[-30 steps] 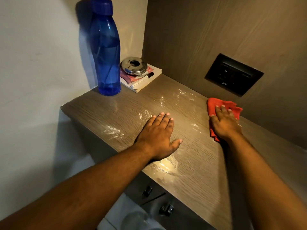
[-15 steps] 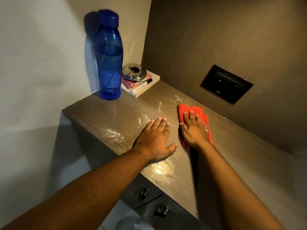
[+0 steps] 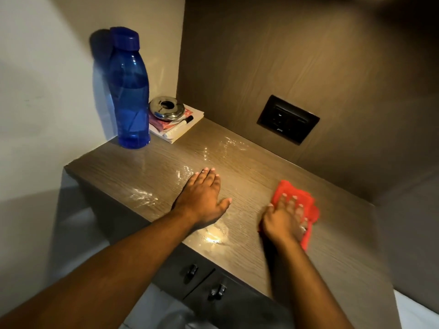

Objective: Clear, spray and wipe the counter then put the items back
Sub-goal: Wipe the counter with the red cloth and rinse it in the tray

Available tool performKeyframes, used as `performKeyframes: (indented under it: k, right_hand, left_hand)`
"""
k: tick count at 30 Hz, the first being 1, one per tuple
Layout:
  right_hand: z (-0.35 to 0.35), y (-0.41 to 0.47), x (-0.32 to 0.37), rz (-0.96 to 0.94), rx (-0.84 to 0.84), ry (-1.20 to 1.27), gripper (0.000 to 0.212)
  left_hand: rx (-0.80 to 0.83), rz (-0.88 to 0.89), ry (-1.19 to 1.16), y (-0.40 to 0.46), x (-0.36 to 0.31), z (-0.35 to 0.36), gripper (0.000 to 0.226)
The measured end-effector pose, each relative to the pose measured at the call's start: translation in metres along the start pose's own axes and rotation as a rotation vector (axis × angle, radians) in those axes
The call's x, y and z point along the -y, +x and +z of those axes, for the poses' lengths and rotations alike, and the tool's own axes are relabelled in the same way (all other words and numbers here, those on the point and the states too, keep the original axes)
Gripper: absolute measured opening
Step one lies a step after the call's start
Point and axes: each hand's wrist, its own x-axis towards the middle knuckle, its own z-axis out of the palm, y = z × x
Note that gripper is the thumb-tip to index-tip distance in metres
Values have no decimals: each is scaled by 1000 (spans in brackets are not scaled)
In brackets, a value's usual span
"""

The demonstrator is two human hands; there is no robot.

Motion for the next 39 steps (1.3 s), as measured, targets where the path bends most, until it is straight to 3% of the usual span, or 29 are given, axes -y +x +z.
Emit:
performKeyframes:
  k: [3, 6, 9, 14, 17, 21, 28, 39]
  right_hand:
    - [16, -46, 23, -267, 45, -21, 64]
    - [2, -52, 12, -381, 109, 92, 62]
    - [-25, -36, -42, -270, -16, 273, 52]
    - [-21, -53, -133, 43, -178, 93, 26]
    - [-7, -58, -135, 105, -255, 1, 30]
    - [0, -52, -117, 156, -227, -14, 42]
    - [16, -53, -56, 24, -182, 25, 54]
    - [29, -46, -32, -31, -188, 5, 61]
  left_hand:
    - [-35, 10, -100, -2, -3, -11, 71]
    - [-121, 146, -74, -3, -20, -23, 58]
    - [-90, 240, -74, 4, -69, -27, 50]
    - [180, 55, -83, -8, -169, 6, 79]
    - [198, 56, 29, -17, -175, 22, 86]
    - [166, 163, 77, -26, -136, 16, 79]
    - [180, 235, 141, -54, -26, -14, 71]
    - [120, 46, 196, -60, 170, -72, 63]
